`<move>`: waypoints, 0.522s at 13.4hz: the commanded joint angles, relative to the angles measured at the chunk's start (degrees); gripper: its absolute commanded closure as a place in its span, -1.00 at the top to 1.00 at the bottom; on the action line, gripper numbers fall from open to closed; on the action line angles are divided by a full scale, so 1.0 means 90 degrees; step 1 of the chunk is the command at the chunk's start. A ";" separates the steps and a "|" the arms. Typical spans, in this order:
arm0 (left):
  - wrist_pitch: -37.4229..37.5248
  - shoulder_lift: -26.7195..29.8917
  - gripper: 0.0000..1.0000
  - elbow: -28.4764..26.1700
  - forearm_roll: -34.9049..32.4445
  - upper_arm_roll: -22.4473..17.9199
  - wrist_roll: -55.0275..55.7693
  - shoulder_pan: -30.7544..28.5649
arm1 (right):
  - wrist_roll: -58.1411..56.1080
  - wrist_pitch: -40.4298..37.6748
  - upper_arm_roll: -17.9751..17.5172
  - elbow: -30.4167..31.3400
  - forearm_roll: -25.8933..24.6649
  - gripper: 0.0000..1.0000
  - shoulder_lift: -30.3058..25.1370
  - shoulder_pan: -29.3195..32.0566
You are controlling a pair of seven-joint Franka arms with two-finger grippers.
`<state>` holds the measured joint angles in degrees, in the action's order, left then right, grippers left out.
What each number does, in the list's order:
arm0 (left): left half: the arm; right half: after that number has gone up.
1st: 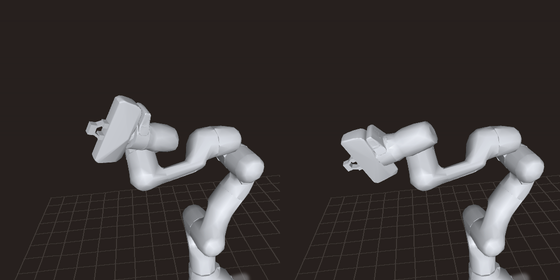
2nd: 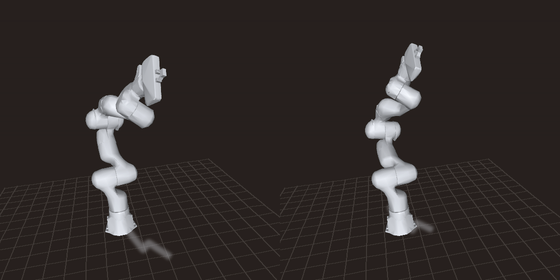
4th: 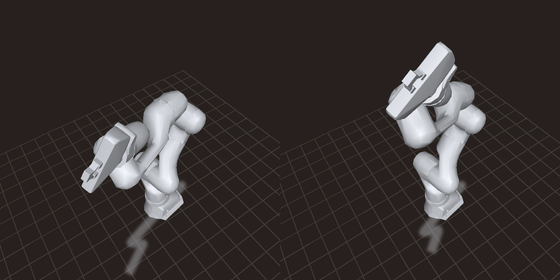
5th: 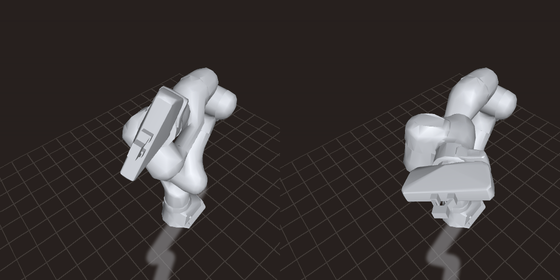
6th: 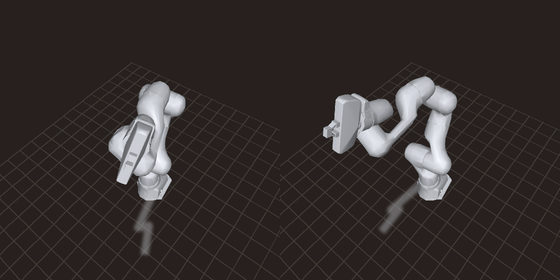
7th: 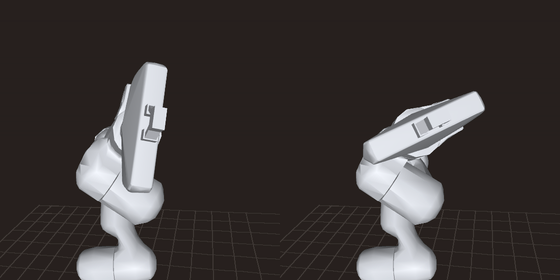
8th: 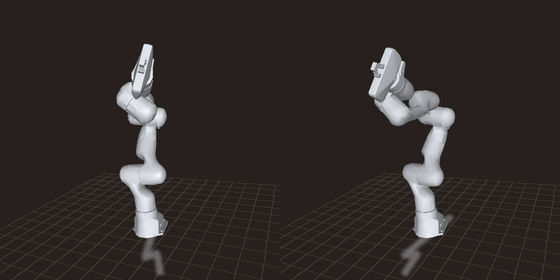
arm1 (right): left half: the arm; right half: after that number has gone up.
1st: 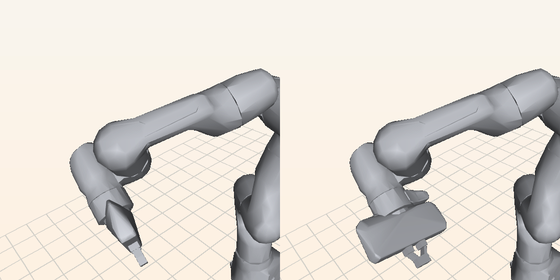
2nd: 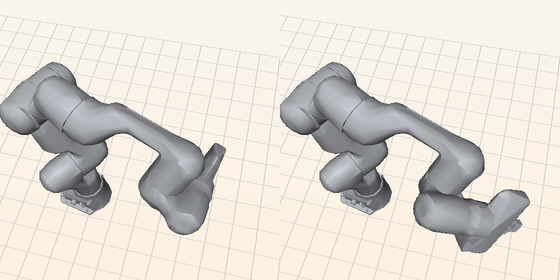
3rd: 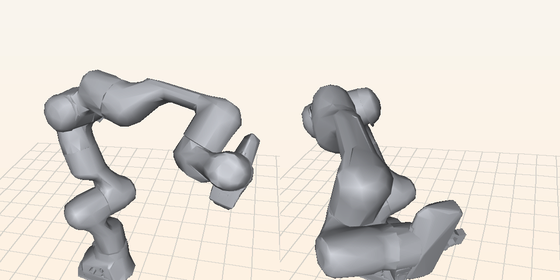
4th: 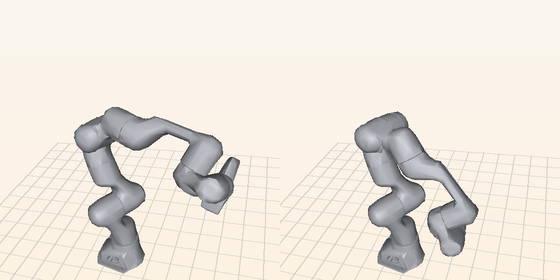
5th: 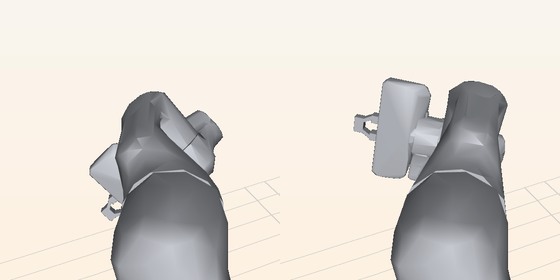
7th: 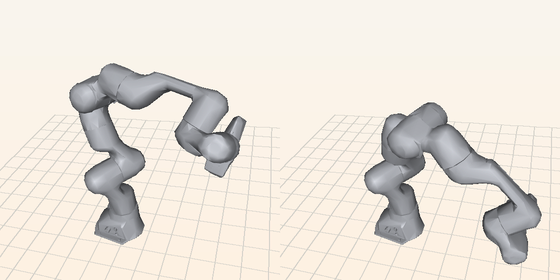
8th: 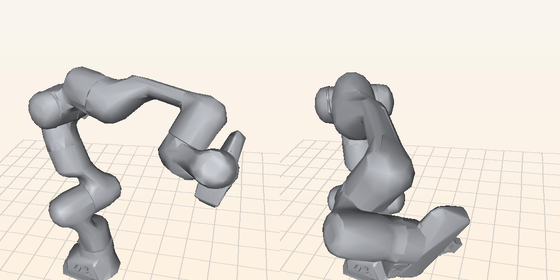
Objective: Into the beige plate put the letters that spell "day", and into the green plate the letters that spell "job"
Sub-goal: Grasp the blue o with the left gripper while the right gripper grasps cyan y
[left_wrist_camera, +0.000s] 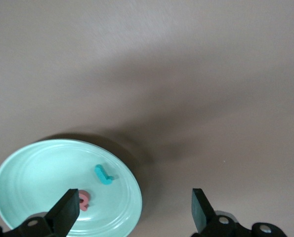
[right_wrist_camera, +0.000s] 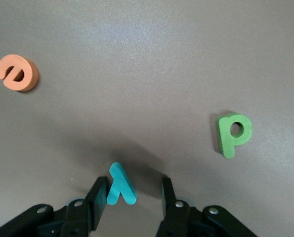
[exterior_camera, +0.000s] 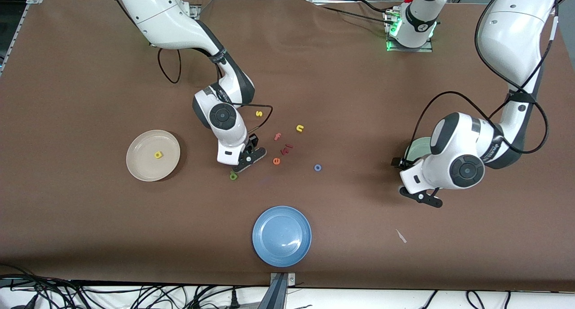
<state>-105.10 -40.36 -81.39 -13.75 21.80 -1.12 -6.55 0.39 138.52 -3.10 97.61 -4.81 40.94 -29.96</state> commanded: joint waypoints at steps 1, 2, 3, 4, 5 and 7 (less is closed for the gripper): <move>0.0038 -0.0086 1.00 0.0263 -0.0084 -0.0020 0.0025 -0.0005 | 0.0191 0.0058 -0.0017 0.0229 -0.0100 -0.05 -0.0194 -0.0021; 0.0038 -0.0095 1.00 0.0302 -0.0084 -0.0020 0.0065 0.0063 | 0.0200 0.0067 -0.0017 0.0229 -0.0100 -0.06 -0.0194 -0.0021; 0.0028 -0.0115 1.00 0.0351 -0.0084 -0.0030 0.0220 0.0121 | 0.0200 0.0077 -0.0017 0.0229 -0.0100 -0.06 -0.0184 -0.0021; 0.0028 -0.0212 1.00 0.0429 -0.0074 -0.0030 0.0512 0.0151 | 0.0200 0.0087 -0.0017 0.0229 -0.0091 -0.06 -0.0184 -0.0021; 0.0018 -0.0309 1.00 0.0546 -0.0064 -0.0030 0.0843 0.0238 | 0.0239 0.0097 -0.0017 0.0229 -0.0091 -0.06 -0.0184 -0.0021; -0.0137 -0.0475 1.00 0.0741 -0.0055 -0.0030 0.1701 0.0463 | 0.0376 0.0116 -0.0017 0.0229 -0.0100 -0.07 -0.0165 -0.0030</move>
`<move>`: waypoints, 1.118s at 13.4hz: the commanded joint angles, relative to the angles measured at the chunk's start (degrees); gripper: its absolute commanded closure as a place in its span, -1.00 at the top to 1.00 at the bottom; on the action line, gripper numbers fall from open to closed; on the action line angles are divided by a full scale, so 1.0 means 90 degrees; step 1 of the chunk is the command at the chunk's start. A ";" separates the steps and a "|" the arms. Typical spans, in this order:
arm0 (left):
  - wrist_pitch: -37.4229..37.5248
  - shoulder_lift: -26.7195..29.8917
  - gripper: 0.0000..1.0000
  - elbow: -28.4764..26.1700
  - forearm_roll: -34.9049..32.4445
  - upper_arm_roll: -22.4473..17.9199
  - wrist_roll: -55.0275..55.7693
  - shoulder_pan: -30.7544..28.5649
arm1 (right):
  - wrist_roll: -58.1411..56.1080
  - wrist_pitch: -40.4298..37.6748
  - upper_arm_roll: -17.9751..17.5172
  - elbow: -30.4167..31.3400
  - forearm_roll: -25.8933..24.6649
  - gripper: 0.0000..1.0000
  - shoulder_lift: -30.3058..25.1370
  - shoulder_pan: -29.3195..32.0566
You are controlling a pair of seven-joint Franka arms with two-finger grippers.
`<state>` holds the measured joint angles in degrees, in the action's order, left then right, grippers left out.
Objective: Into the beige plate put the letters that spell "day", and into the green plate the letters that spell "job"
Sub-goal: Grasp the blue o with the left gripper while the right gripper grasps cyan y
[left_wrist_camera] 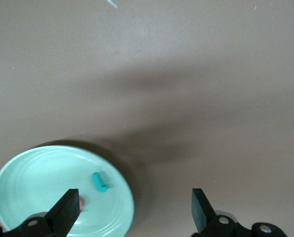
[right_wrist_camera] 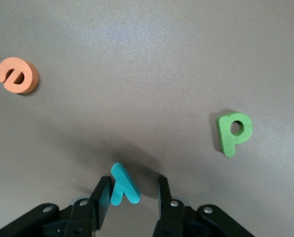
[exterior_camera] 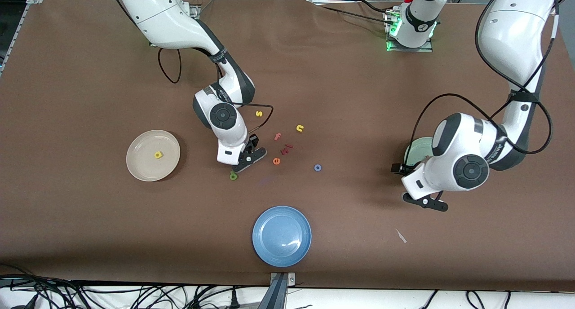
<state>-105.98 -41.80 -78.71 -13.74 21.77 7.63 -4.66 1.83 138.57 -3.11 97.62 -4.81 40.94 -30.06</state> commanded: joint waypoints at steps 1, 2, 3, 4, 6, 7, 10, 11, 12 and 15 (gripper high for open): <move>-0.0176 -0.0394 1.00 0.0473 -0.0055 -0.0007 0.1189 0.0350 | 0.0217 0.0121 -0.0016 0.0227 -0.0100 -0.17 -0.0164 -0.0019; -0.0322 -0.0443 1.00 0.0474 -0.0055 -0.0016 0.1599 0.0496 | 0.0217 0.0131 -0.0016 0.0227 -0.0100 -0.21 -0.0164 -0.0019; -0.0450 -0.0521 1.00 0.0483 -0.0055 -0.0007 0.2048 0.0575 | 0.0217 0.0141 -0.0016 0.0227 -0.0100 -0.28 -0.0164 -0.0019; -0.0634 -0.0551 1.00 0.0483 -0.0035 -0.0006 0.2478 0.0663 | 0.0217 0.0151 -0.0016 0.0227 -0.0100 -0.32 -0.0164 -0.0029; -0.0986 -0.0638 1.00 0.0483 0.0120 -0.0006 0.3163 0.0819 | 0.0217 0.0151 -0.0016 0.0237 -0.0100 -0.47 -0.0154 -0.0029; -0.1162 -0.0697 1.00 0.0483 0.0131 -0.0006 0.3388 0.0888 | 0.0217 0.0151 -0.0016 0.0227 -0.0100 -0.47 -0.0154 -0.0029; -0.1679 -0.0853 0.99 0.0512 0.0131 -0.0006 0.4286 0.1190 | 0.0217 0.0151 -0.0016 0.0227 -0.0100 -0.57 -0.0154 -0.0029; -0.1759 -0.0979 0.95 0.0609 0.0131 -0.0006 0.4715 0.1326 | 0.0217 0.0151 -0.0016 0.0237 -0.0100 -0.58 -0.0154 -0.0029; -0.1769 -0.1039 0.93 0.0649 0.0131 -0.0006 0.5241 0.1473 | 0.0217 0.0141 -0.0016 0.0227 -0.0100 -0.61 -0.0154 -0.0029; -0.1789 -0.1127 0.81 0.0572 0.0111 -0.0036 0.6191 0.1962 | 0.0178 0.0092 -0.0016 0.0179 -0.0081 -0.74 -0.0183 -0.0029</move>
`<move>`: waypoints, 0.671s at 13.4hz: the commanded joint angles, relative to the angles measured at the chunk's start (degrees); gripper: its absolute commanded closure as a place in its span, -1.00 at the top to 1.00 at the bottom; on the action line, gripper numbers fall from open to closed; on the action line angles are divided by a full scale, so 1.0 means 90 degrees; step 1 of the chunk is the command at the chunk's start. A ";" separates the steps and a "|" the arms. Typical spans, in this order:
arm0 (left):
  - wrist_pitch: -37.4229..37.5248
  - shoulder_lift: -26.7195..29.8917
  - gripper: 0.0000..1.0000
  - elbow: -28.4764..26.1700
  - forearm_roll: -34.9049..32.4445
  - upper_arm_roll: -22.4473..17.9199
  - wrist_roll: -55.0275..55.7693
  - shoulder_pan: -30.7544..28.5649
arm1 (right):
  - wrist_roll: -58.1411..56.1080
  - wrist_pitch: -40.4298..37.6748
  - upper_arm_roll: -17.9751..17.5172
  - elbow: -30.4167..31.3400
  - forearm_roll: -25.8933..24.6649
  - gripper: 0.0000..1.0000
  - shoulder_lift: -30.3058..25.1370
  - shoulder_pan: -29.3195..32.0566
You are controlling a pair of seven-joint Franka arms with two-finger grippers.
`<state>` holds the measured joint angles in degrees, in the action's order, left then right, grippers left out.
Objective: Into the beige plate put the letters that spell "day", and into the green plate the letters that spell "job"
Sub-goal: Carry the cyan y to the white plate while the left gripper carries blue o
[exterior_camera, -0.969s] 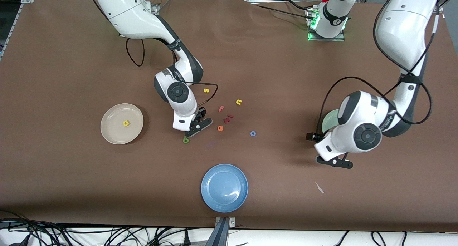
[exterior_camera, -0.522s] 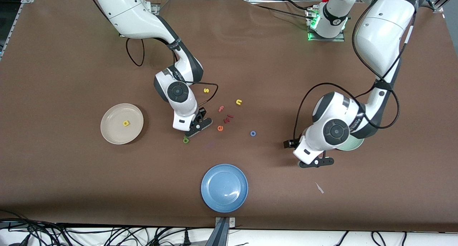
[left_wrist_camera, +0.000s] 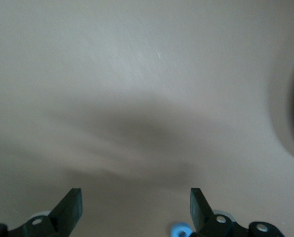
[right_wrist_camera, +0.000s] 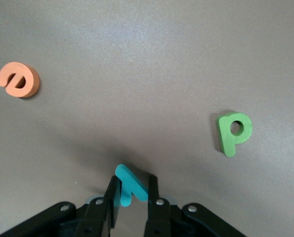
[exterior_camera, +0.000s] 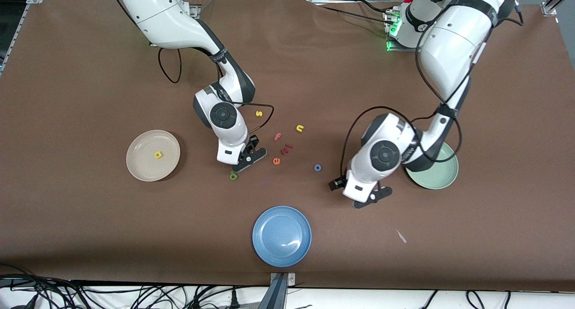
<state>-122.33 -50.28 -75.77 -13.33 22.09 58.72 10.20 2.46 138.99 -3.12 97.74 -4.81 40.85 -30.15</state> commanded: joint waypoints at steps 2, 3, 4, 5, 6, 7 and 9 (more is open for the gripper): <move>0.0018 -0.0223 0.72 0.0206 0.0084 -0.0062 0.0672 0.0350 | 0.0098 -0.0042 -0.0004 0.0137 -0.0032 -0.79 -0.0222 0.0000; 0.0008 -0.0272 0.72 0.0206 0.0084 -0.0062 0.0780 0.0448 | 0.0079 -0.0217 0.0015 0.0127 -0.0022 -0.80 -0.0358 0.0039; 0.0008 -0.0321 0.68 0.0206 0.0084 -0.0062 0.0839 0.0516 | 0.0049 -0.0422 0.0035 0.0127 -0.0022 -0.80 -0.0456 0.0117; 0.0008 -0.0398 0.58 0.0206 0.0084 -0.0062 0.0839 0.0546 | 0.0030 -0.0656 0.0054 0.0156 -0.0022 -0.80 -0.0602 0.0205; -0.0108 -0.0428 0.54 0.0187 0.0084 -0.0072 0.0849 0.0585 | -0.0057 -0.0910 0.0170 0.0253 -0.0022 -0.80 -0.0787 0.0215; -0.0380 -0.0438 0.49 0.0186 0.0084 -0.0062 0.0946 0.0653 | -0.0310 -0.1009 0.0355 0.0389 -0.0022 -0.80 -0.0934 0.0215; -0.0578 -0.0516 0.20 0.0167 0.0065 -0.0062 0.1151 0.0683 | -0.0710 -0.0990 0.0755 0.0818 -0.0022 -0.80 -0.1295 0.0215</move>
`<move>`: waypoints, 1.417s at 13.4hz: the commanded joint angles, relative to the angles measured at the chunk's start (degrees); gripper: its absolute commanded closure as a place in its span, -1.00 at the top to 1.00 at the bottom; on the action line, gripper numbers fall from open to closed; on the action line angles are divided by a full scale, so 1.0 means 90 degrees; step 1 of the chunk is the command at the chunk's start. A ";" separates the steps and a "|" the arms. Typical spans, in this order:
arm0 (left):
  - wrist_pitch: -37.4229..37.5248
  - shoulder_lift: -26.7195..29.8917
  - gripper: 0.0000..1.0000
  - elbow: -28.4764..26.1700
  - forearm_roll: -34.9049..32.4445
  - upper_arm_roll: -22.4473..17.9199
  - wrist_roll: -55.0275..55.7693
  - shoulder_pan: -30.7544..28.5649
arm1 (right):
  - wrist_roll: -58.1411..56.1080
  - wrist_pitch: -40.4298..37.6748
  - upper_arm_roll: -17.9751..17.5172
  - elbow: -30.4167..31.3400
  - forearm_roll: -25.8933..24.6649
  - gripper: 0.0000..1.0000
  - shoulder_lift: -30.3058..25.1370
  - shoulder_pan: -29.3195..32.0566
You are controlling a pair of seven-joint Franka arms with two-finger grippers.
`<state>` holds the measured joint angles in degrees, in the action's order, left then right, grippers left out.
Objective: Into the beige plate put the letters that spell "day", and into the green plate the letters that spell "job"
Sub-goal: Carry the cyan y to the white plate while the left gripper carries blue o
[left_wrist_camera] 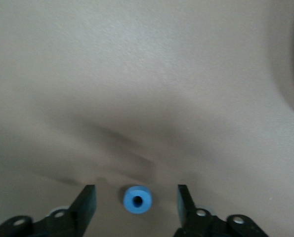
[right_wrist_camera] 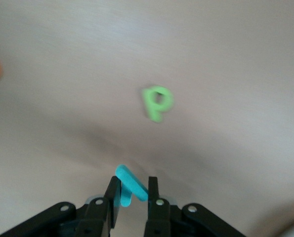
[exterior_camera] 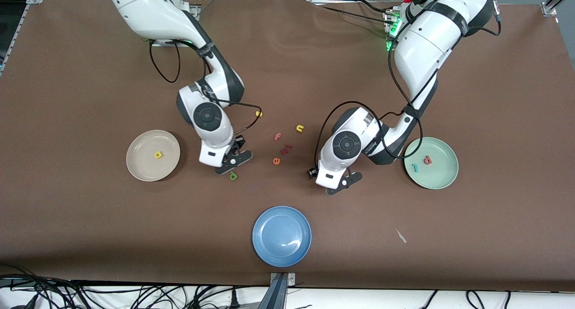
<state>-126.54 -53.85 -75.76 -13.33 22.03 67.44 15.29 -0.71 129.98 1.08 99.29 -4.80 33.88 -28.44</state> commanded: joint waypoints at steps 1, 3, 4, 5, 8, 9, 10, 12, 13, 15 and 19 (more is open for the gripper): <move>-0.0110 -0.0120 0.10 0.0156 0.0065 -0.0065 0.0182 0.0118 | -0.0631 0.0030 0.0532 0.0898 -0.0013 -0.80 -0.0677 0.0035; -0.0101 -0.0110 0.08 0.0059 0.0055 -0.0055 0.0182 0.0156 | -0.1140 0.0050 0.0972 0.1261 0.0016 -0.79 -0.0941 0.0035; -0.0101 -0.0110 0.08 -0.0029 0.0045 -0.0065 0.0182 0.0186 | -0.1335 0.0040 0.1148 0.1407 0.0016 -0.78 -0.1058 0.0035; -0.0072 -0.0100 0.08 -0.0098 0.0006 -0.0065 0.0192 0.0235 | -0.1550 0.0040 0.1324 0.1563 0.0026 -0.78 -0.1156 0.0035; -0.0071 -0.0100 0.04 -0.0118 -0.0023 -0.0074 0.0182 0.0245 | -0.2146 0.0001 0.1802 0.1741 0.0133 -0.77 -0.1284 0.0055; -0.0071 -0.0100 -0.28 -0.0118 -0.0033 -0.0074 0.0143 0.0235 | -0.2167 0.0001 0.1872 0.1731 0.0210 -0.65 -0.1187 0.0200; -0.0071 -0.0091 -0.74 -0.0108 -0.0033 -0.0074 0.0124 0.0206 | -0.2148 0.0001 0.1853 0.1692 0.0385 0.24 -0.1070 0.0424; -0.0062 -0.0032 -1.00 -0.0098 -0.0033 -0.0074 0.0133 0.0167 | -0.2119 -0.0028 0.1843 0.1634 0.1281 1.00 -0.1049 0.0494; -0.0023 0.0007 -1.00 -0.0079 -0.0033 -0.0084 0.0143 0.0157 | -0.2109 -0.0077 0.1843 0.1556 0.1459 1.00 -0.1059 0.0475; 0.0239 0.0211 -1.00 -0.0050 -0.0043 -0.0094 0.0133 0.0069 | -0.2060 -0.0223 0.1746 0.1361 0.1529 1.00 -0.1040 0.0426; 0.1176 0.0807 -1.00 -0.0020 -0.0043 -0.0055 -0.0391 -0.0223 | -0.1612 -0.0233 0.1375 0.0951 0.1530 1.00 -0.0903 0.0426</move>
<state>-120.60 -50.73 -74.73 -13.39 21.56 67.36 14.67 -17.39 129.16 14.88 110.63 8.10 24.83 -24.60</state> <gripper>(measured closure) 0.727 0.000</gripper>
